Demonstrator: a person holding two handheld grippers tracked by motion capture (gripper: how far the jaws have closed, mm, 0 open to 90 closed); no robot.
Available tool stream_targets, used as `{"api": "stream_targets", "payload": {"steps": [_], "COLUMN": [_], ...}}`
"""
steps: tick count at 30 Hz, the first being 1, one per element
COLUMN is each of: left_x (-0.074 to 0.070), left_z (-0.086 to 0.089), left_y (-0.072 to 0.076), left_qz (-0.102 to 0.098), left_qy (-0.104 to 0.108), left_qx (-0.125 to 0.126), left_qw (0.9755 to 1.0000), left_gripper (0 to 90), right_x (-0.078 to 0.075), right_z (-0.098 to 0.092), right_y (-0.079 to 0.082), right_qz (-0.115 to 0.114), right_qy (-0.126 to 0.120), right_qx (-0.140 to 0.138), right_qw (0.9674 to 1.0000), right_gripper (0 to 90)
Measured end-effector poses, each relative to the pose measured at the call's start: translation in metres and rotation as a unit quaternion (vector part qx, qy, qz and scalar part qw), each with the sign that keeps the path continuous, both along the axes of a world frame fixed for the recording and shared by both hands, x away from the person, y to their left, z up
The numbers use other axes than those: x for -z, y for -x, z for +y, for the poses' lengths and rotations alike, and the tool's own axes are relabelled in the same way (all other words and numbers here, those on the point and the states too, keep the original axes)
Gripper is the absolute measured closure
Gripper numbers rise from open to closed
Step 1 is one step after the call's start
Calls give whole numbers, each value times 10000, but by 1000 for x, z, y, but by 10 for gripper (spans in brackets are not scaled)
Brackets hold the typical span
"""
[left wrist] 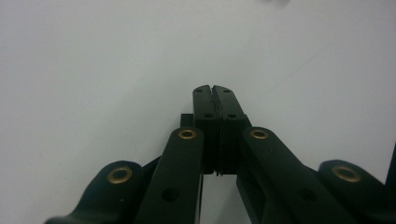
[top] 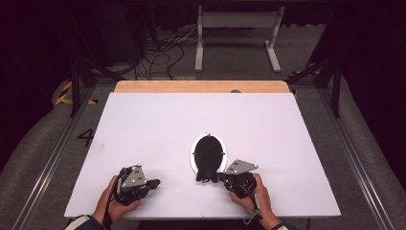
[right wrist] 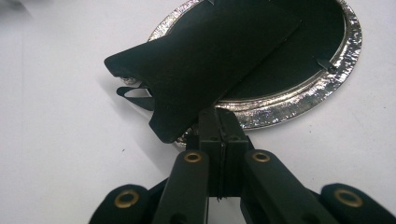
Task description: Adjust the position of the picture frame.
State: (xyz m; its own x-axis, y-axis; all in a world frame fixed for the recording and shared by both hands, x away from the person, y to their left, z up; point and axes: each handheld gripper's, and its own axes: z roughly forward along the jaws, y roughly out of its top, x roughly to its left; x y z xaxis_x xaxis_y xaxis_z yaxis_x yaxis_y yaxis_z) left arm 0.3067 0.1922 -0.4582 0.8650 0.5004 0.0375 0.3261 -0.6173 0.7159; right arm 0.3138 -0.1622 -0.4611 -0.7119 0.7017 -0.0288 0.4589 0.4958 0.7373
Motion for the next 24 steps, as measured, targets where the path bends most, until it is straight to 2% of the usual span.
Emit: {"api": "stream_targets", "payload": {"steps": [3,5,8,11,13,15,18,20,24], "left_x": [-1,-2,-3,-3,-5,-5,-4,-4,-2], "left_z": [3,7,12,16,25,30,36,44,50], "left_y": [0,1,1,1,3,4,5,7,7], "left_qz": [-38,-97,-144,-231,-336,-358,-418,-452,-451], "left_qy": [45,178,262,309,523,617,640,733,767], "left_qx": [-14,-73,-118,-141,-210,-235,-309,-390,-500], "left_qw": [10000,9998,9995,9992,9978,9972,9966,9955,9948], "left_gripper": [889,885,877,867,859,841,825,806,742], "right_x": [0,0,-1,-3,-5,-7,-8,-11,-13], "right_z": [-2,-4,-6,-5,-7,-7,-7,-8,-10], "right_y": [-1,-1,-1,-1,0,0,1,3,2], "right_qz": [23,66,139,132,141,157,172,206,298], "right_qy": [-48,-107,-145,-41,-55,-48,-6,-34,-37], "right_qx": [-73,-110,-152,-231,-302,-355,-428,-534,-628], "right_qw": [10000,9999,9997,9996,9994,9992,9989,9984,9976], "right_gripper": [900,890,871,853,827,811,794,785,757]}}
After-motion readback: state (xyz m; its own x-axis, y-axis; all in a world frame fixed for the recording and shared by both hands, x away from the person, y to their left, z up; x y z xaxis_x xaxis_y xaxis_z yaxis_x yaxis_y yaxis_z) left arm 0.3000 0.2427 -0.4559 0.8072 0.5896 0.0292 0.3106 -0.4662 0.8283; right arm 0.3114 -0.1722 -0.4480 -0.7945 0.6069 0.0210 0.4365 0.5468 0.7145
